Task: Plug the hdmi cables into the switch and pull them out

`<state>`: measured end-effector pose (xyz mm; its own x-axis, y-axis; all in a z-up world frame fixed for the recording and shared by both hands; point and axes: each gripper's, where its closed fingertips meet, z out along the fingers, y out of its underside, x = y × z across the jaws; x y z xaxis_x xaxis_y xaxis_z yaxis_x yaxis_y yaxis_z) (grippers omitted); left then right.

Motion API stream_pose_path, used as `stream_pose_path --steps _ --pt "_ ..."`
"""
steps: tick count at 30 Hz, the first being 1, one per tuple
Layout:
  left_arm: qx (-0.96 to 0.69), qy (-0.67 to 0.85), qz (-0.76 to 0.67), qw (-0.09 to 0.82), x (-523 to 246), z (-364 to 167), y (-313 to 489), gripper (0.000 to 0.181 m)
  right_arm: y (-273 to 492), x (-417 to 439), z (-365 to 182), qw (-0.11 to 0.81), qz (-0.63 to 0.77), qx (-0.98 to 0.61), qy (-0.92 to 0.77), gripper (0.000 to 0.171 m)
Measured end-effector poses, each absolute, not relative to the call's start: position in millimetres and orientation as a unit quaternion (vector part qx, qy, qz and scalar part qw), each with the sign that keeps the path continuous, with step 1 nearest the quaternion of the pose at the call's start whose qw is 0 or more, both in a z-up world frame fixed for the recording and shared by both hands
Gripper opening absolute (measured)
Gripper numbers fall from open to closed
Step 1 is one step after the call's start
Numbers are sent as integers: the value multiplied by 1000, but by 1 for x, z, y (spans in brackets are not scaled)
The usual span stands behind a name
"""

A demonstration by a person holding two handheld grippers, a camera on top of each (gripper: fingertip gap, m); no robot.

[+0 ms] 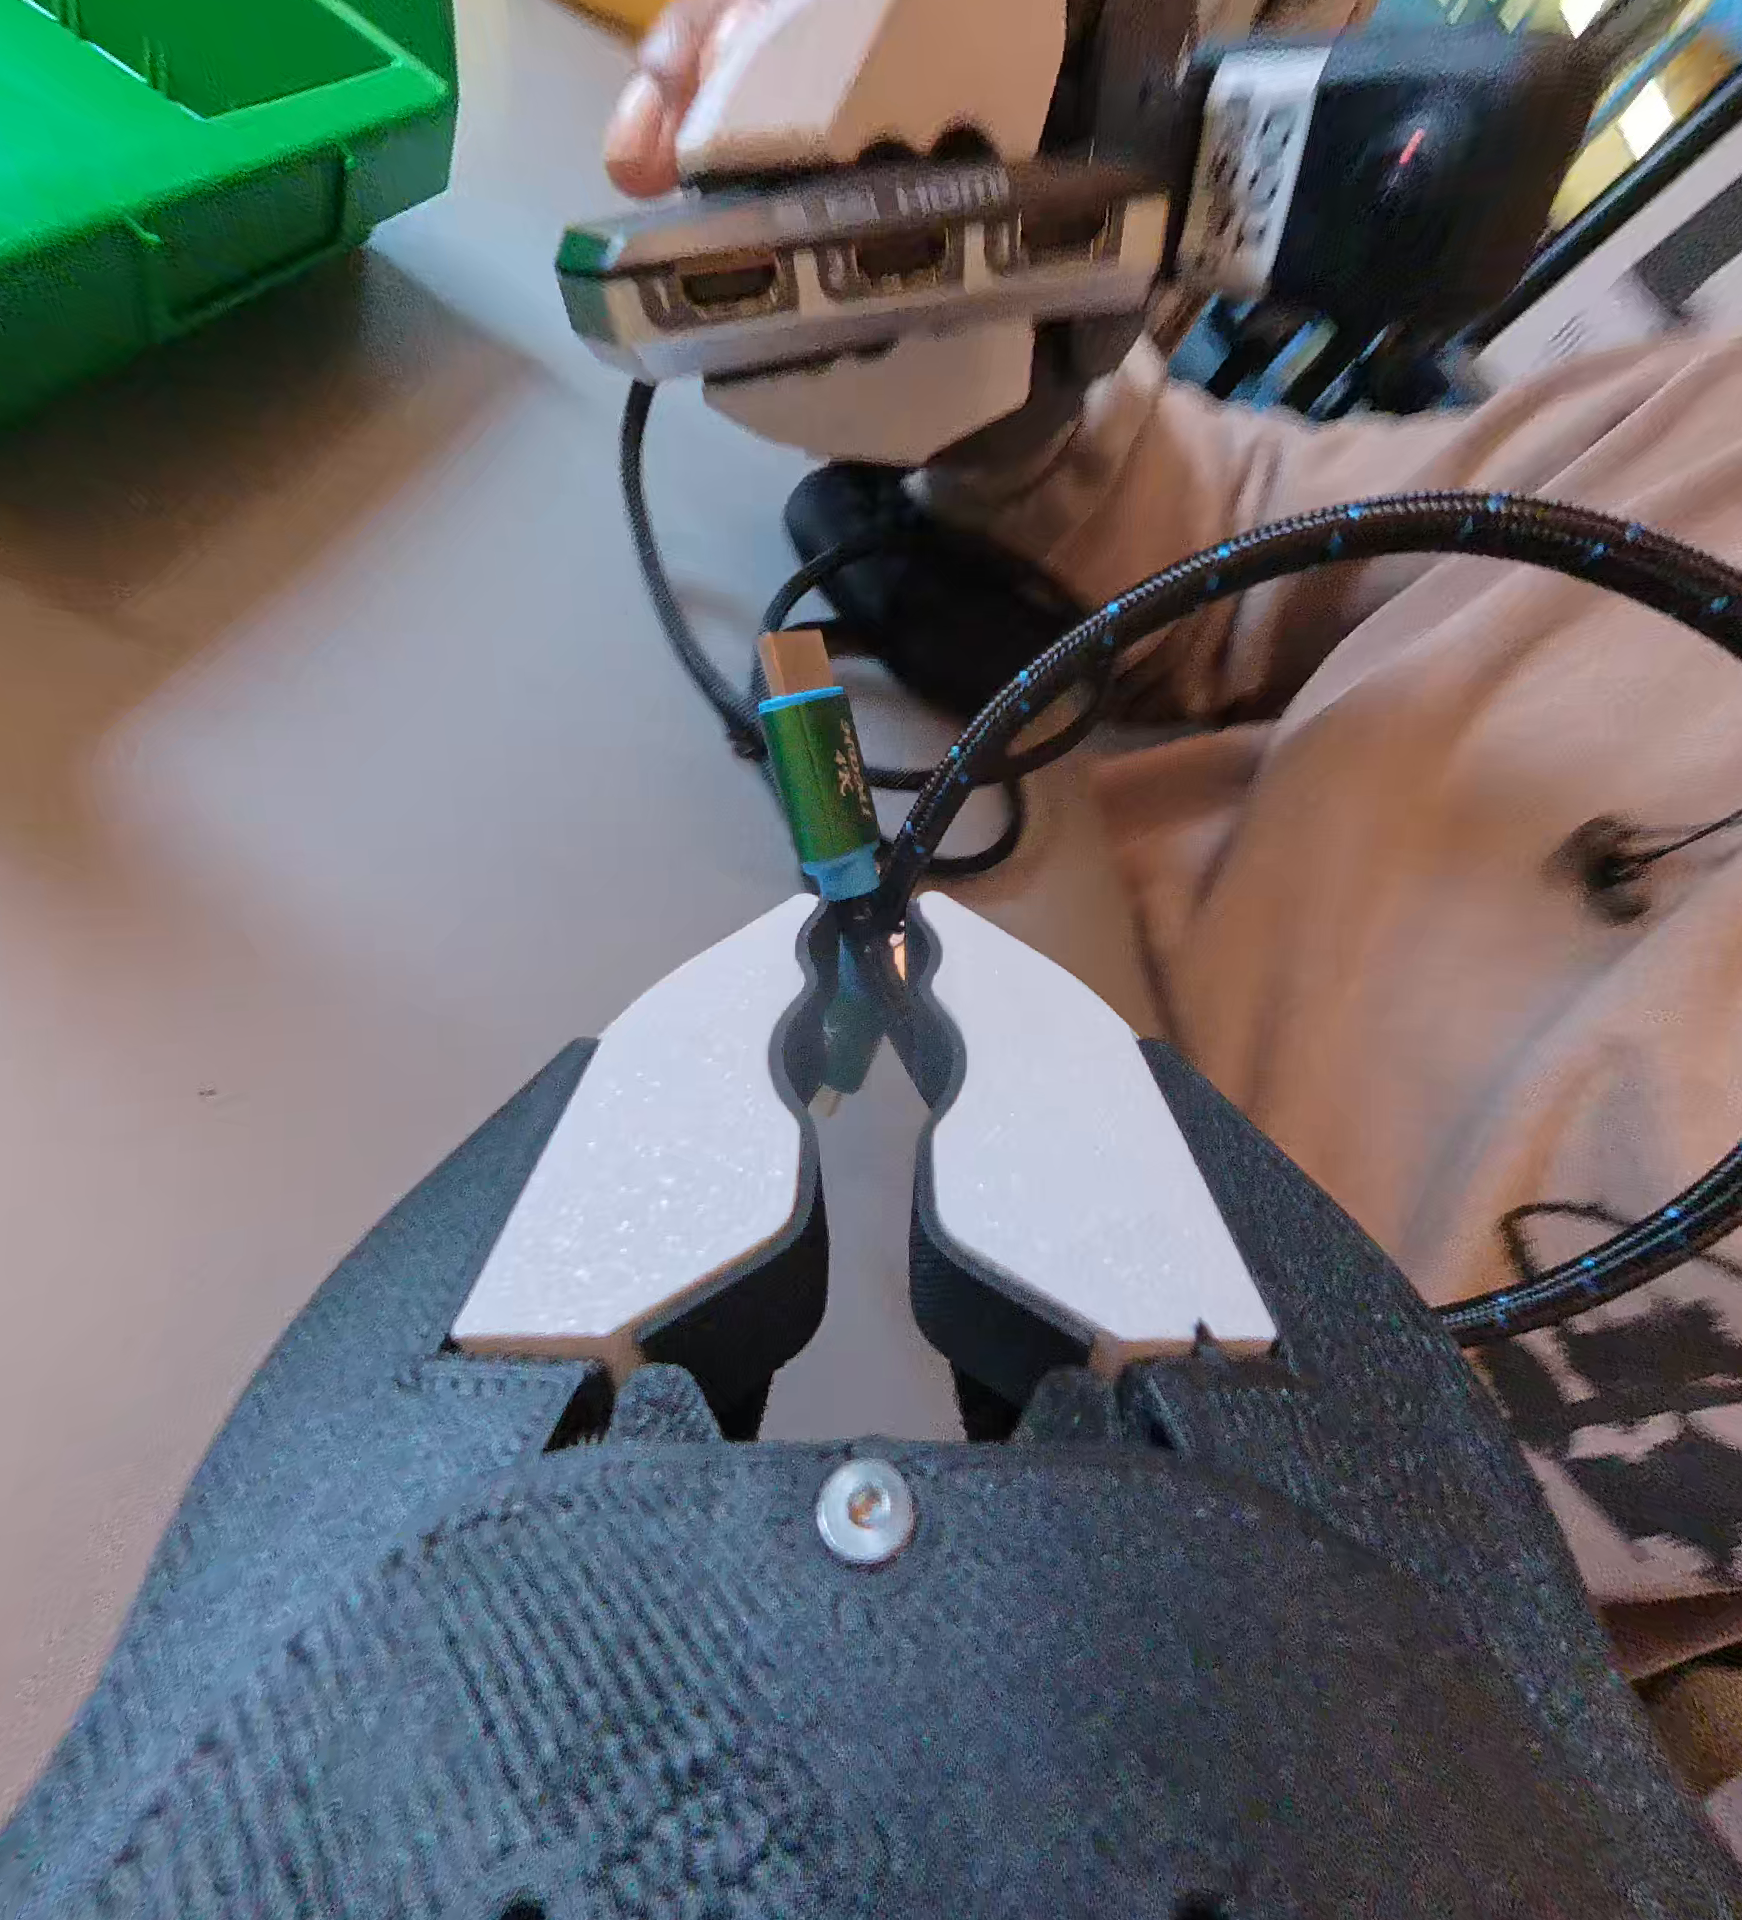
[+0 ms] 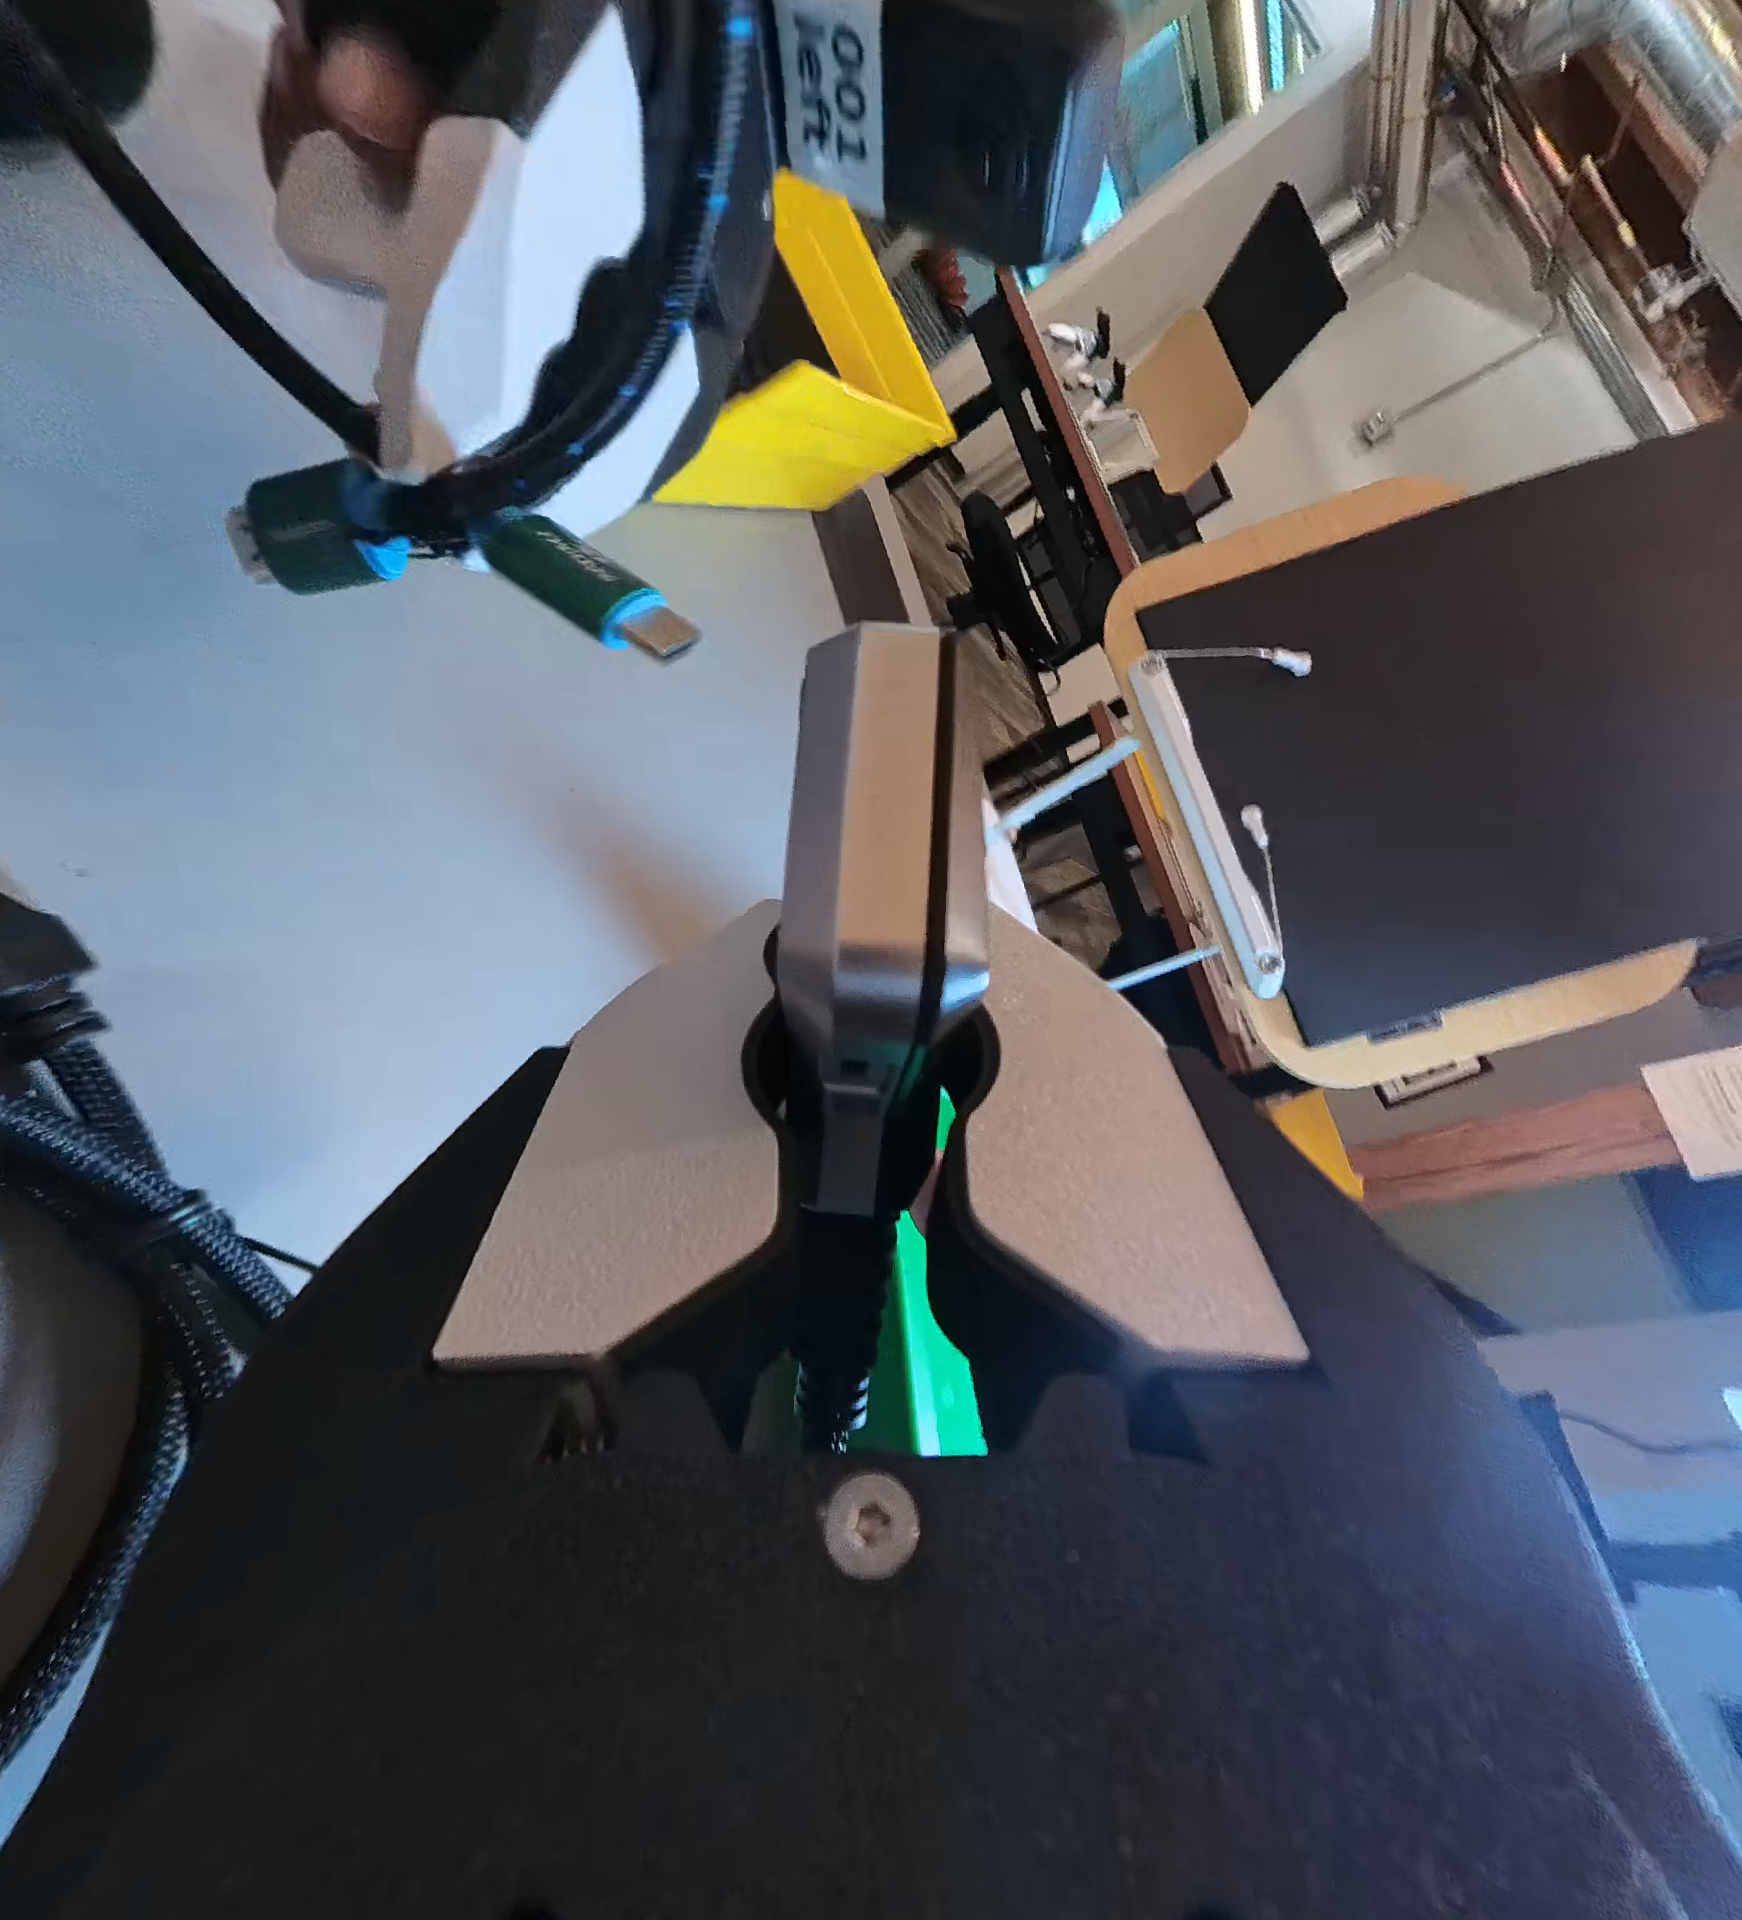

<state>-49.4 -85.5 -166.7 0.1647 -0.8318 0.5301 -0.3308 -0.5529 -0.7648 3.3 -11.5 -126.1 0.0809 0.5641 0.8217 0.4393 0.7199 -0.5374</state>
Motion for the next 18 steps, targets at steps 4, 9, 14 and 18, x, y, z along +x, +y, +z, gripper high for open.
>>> stream_pose_path --steps 4,9,14,18 --pt "-682 339 -600 244 -37 -153 -98 12 -30 -2 -121 654 47 -313 -687 23" --pt "-678 331 -618 221 -29 -156 -108 12 -46 -10 -133 652 8 -251 -715 23" --pt "-678 323 -635 179 -32 -163 -118 12 -56 -18 -147 647 -41 -185 -739 23" --pt "-689 339 -625 141 -35 -172 -128 12 -69 -21 -155 647 -64 -127 -749 23"
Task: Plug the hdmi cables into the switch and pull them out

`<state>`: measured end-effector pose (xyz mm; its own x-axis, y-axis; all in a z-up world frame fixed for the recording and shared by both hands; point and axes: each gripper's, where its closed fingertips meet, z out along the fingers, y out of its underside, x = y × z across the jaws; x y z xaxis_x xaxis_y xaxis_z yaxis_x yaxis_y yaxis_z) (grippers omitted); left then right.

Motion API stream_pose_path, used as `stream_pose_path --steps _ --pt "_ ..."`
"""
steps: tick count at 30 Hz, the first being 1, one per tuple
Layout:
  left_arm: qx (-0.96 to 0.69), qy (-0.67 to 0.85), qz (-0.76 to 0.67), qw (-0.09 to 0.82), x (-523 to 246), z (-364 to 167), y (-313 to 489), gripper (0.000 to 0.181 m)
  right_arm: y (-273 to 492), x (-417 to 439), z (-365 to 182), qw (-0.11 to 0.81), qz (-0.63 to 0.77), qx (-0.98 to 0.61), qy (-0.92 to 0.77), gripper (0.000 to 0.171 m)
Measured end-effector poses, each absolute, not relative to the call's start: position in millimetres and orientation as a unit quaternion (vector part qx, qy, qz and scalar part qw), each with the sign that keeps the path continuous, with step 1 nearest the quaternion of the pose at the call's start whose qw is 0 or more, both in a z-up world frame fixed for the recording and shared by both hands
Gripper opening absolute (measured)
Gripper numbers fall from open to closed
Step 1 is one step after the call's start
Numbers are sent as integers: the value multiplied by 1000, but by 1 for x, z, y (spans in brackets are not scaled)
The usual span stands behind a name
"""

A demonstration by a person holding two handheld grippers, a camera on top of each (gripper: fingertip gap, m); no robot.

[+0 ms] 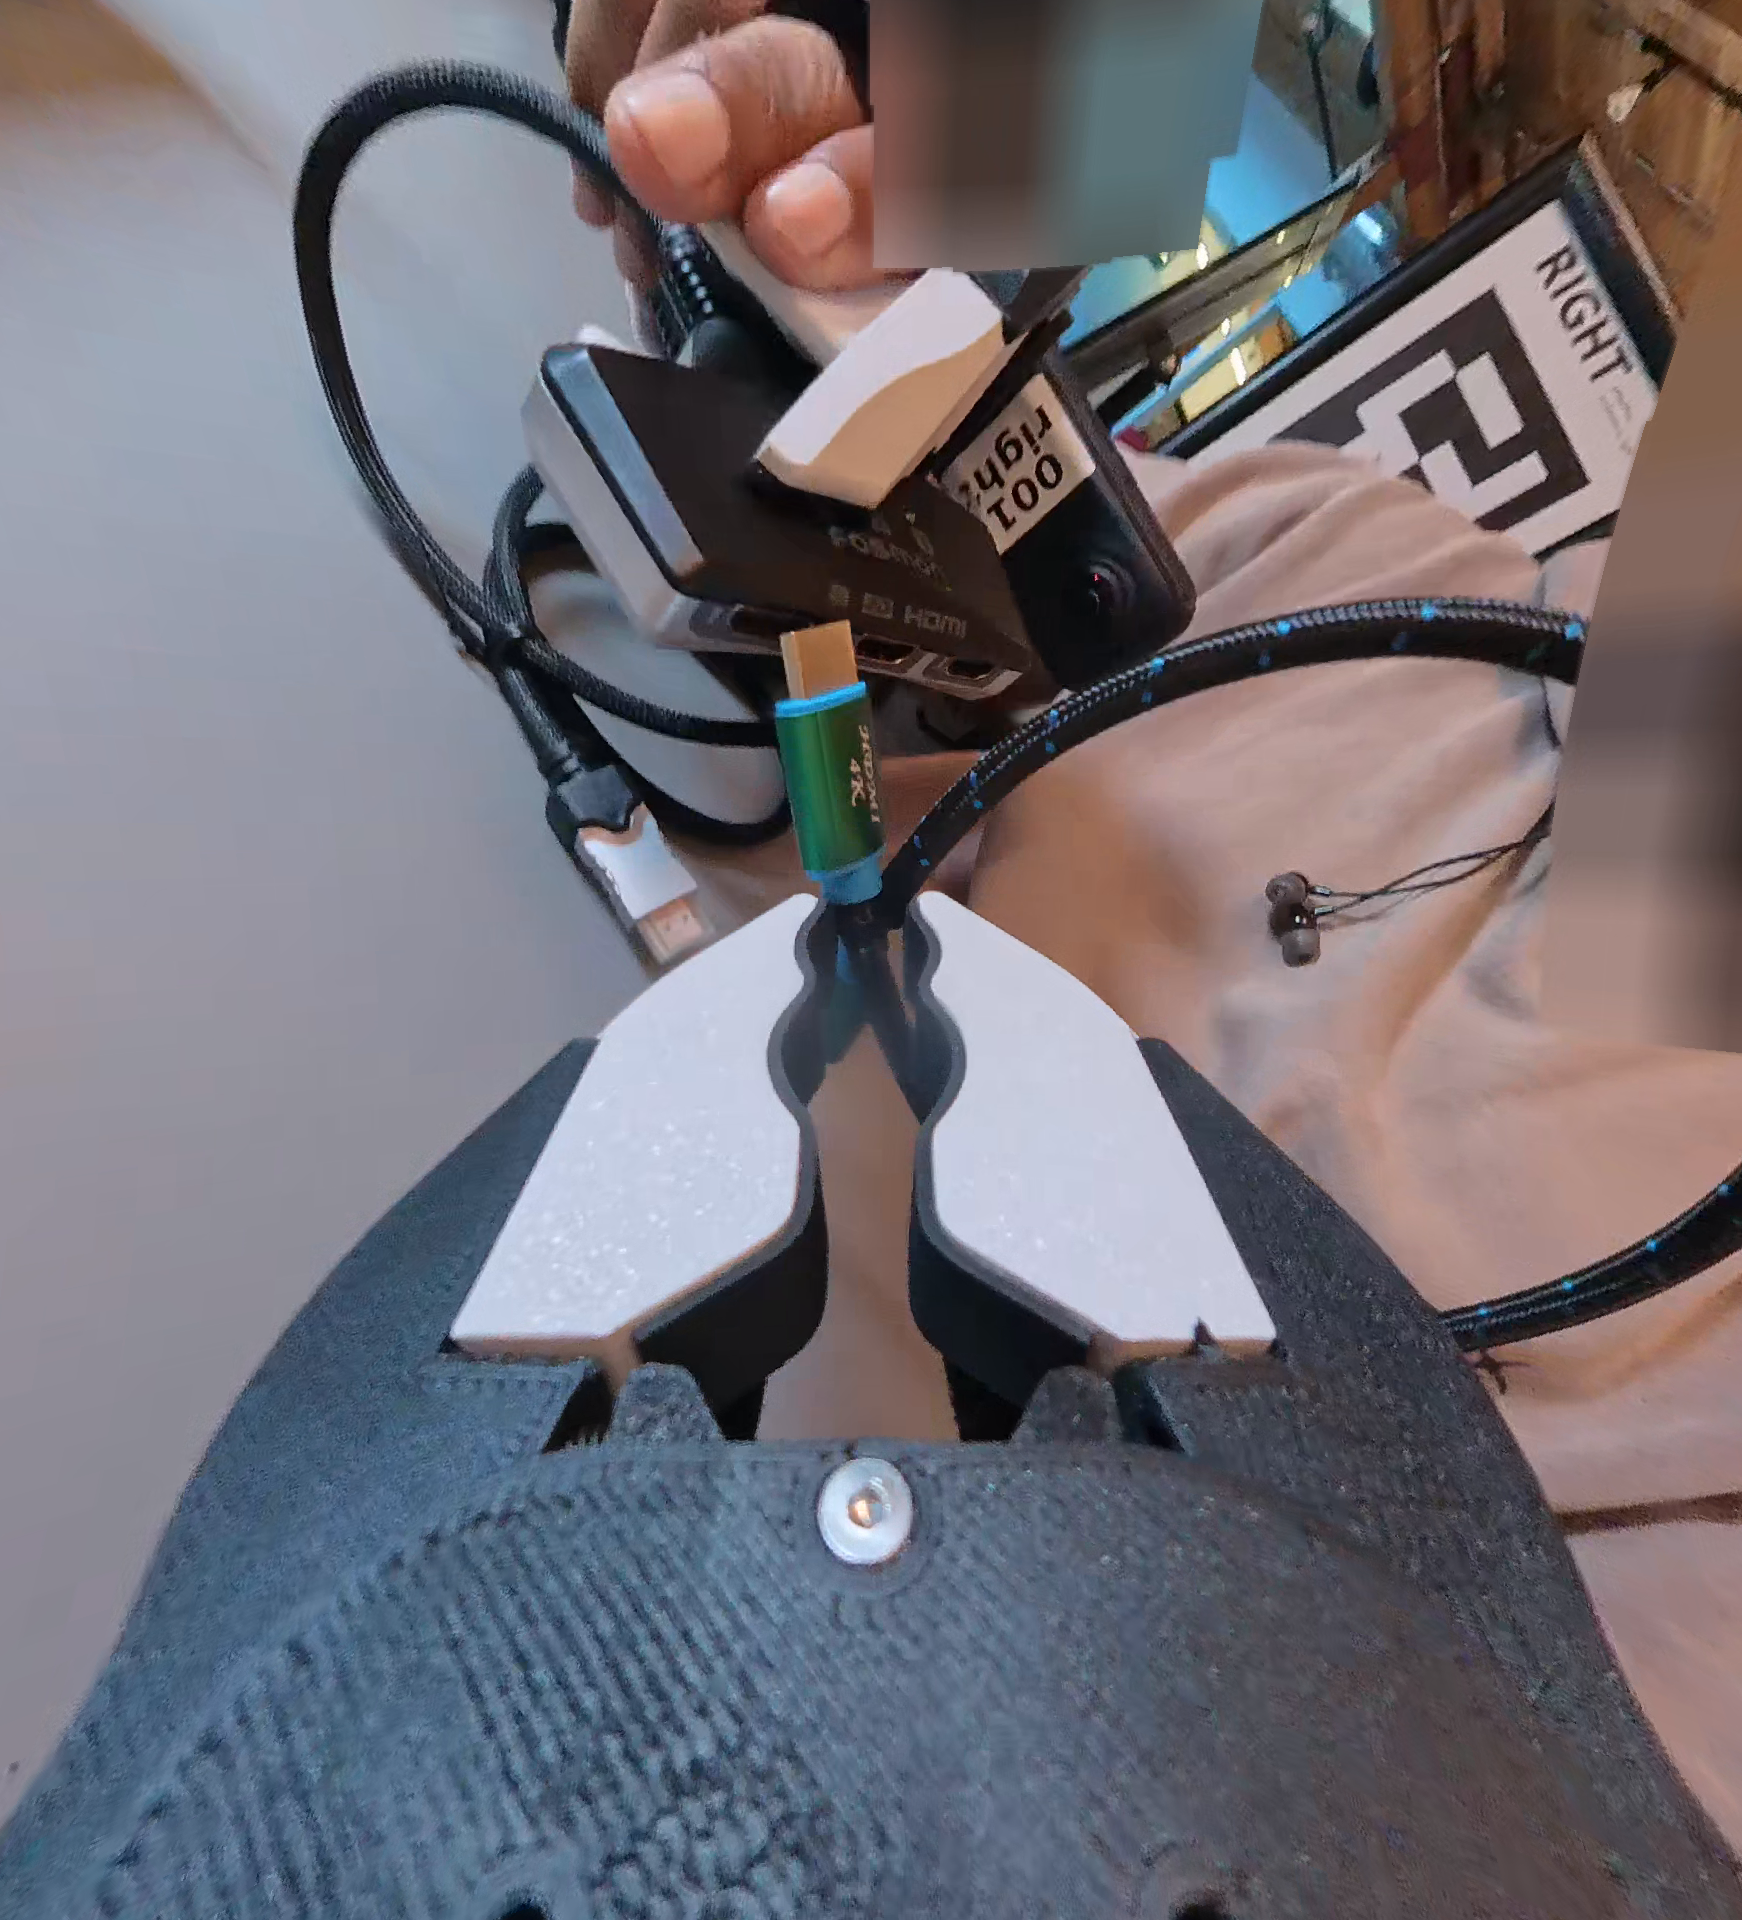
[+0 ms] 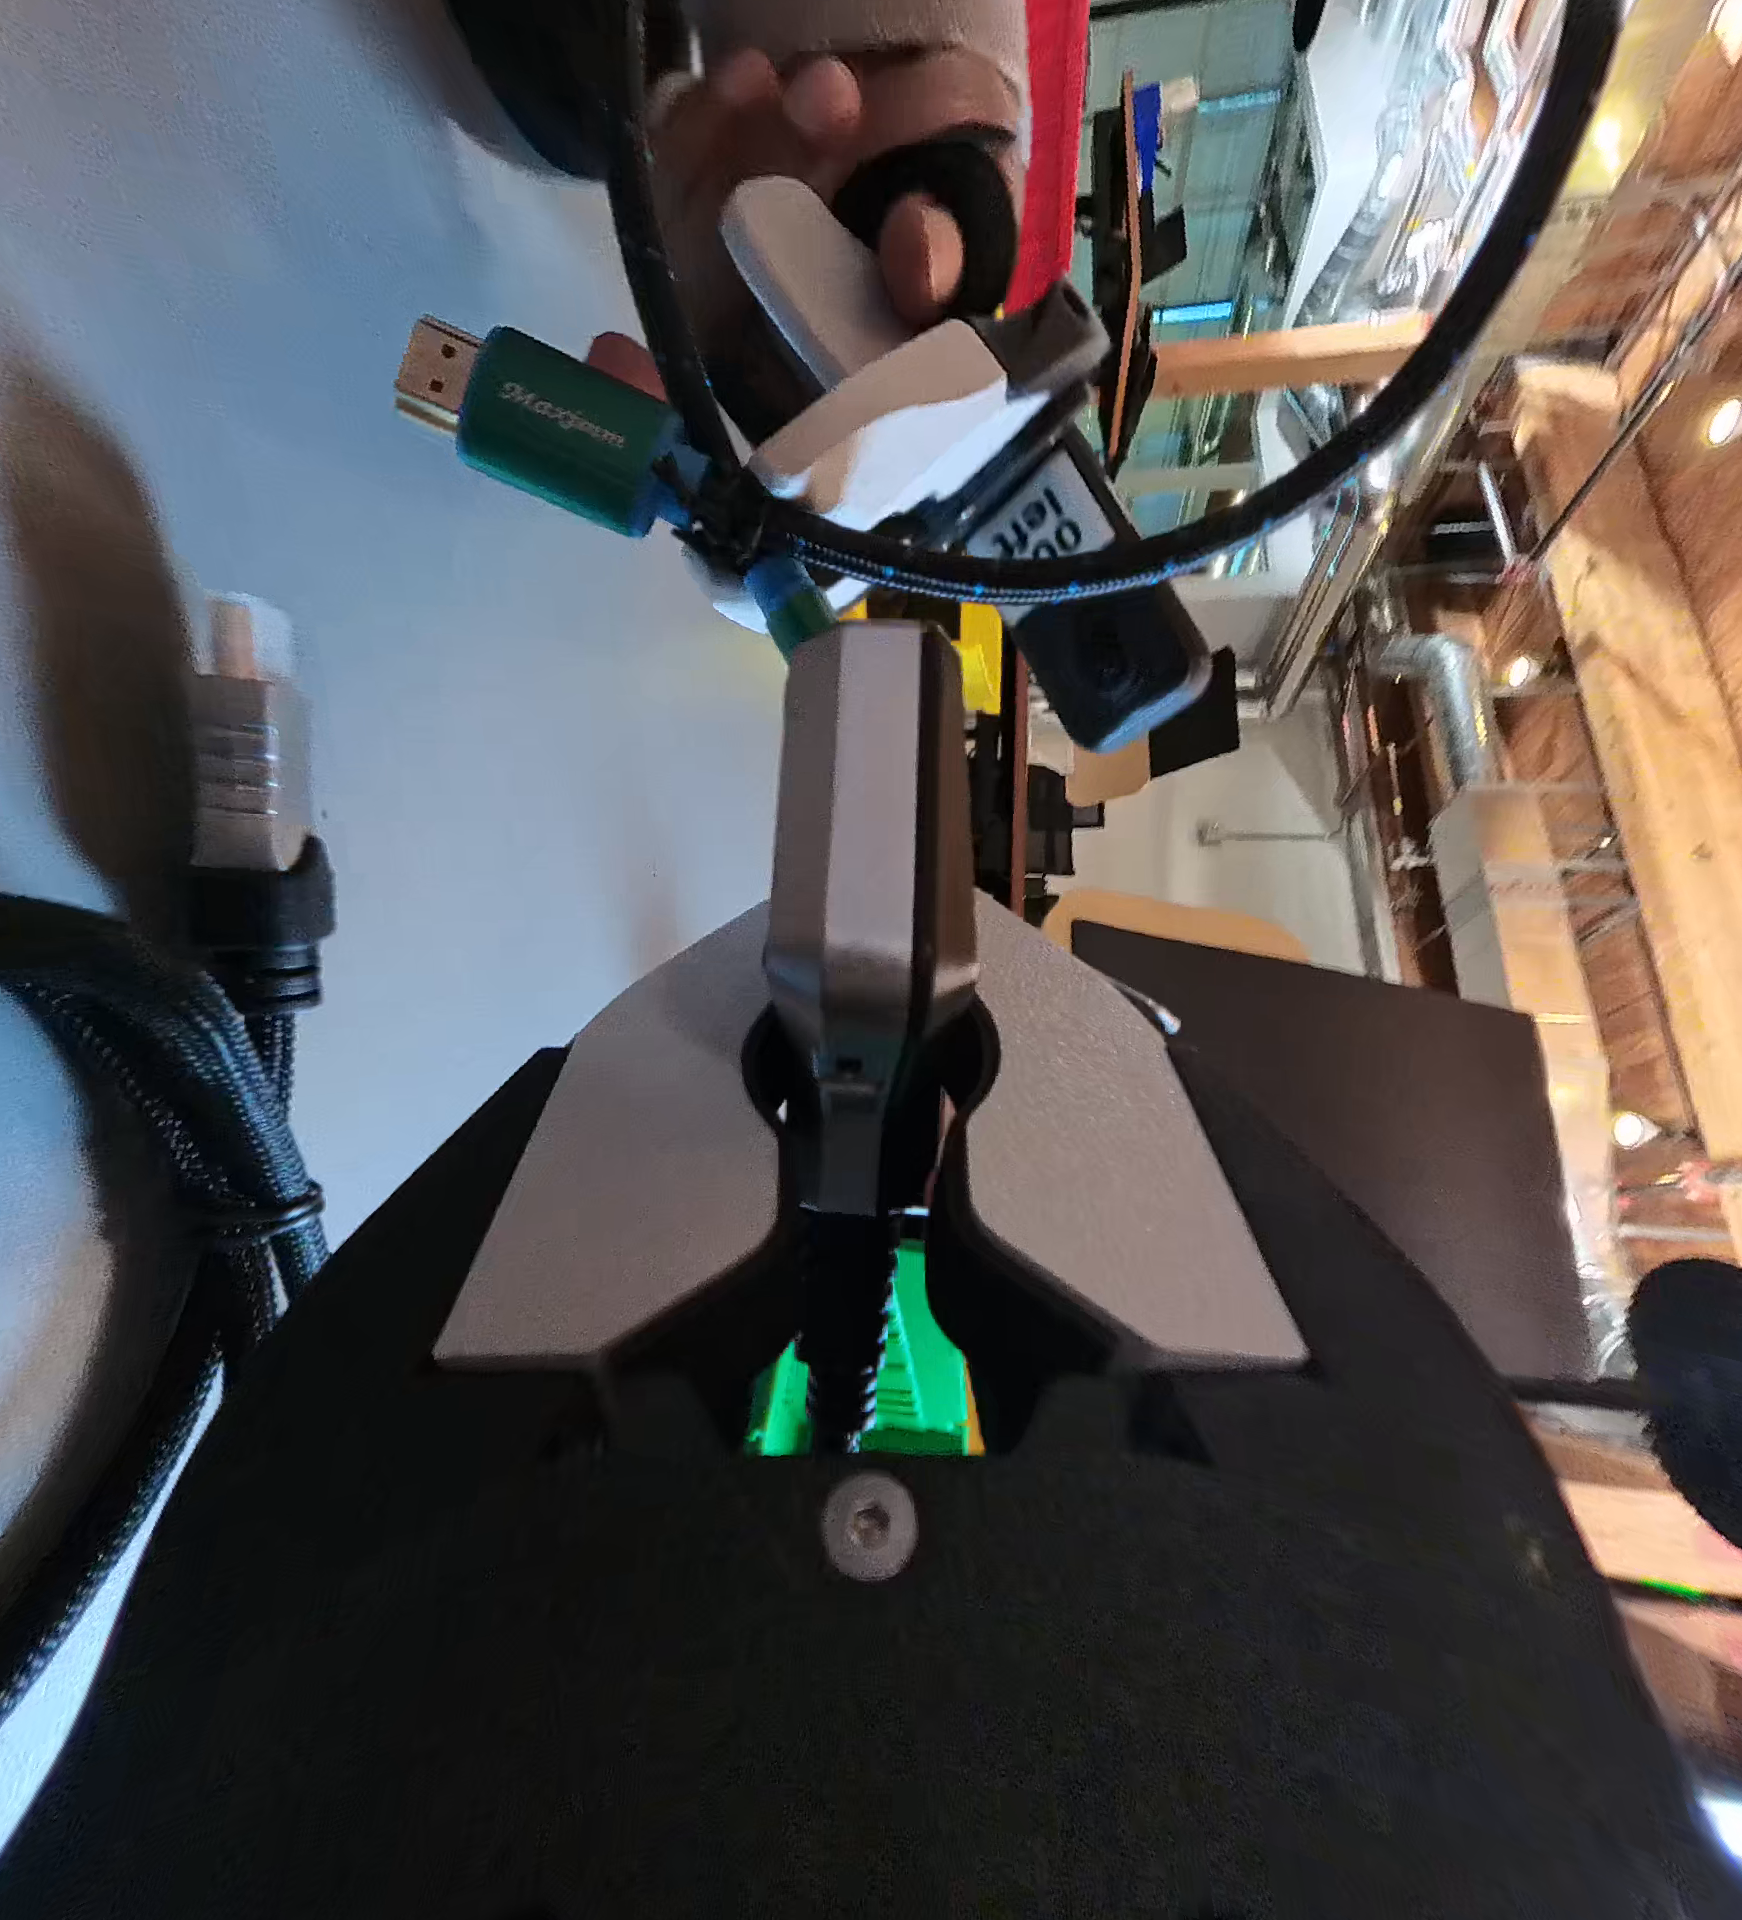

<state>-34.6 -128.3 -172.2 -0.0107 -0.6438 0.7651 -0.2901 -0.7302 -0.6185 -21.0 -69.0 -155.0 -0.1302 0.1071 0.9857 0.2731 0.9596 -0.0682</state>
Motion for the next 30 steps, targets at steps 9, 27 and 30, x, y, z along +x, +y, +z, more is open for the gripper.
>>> stream_pose_path --steps 9,27,30 --pt "-723 381 -575 22 -40 -184 -141 12 -84 -19 -164 651 -71 -66 -753 23" --pt "-674 416 -611 -8 -29 -160 -166 11 -114 -9 -155 646 -39 -28 -762 22" --pt "-630 439 -640 21 -21 -152 -179 10 -125 -3 -147 649 -18 -29 -760 22"
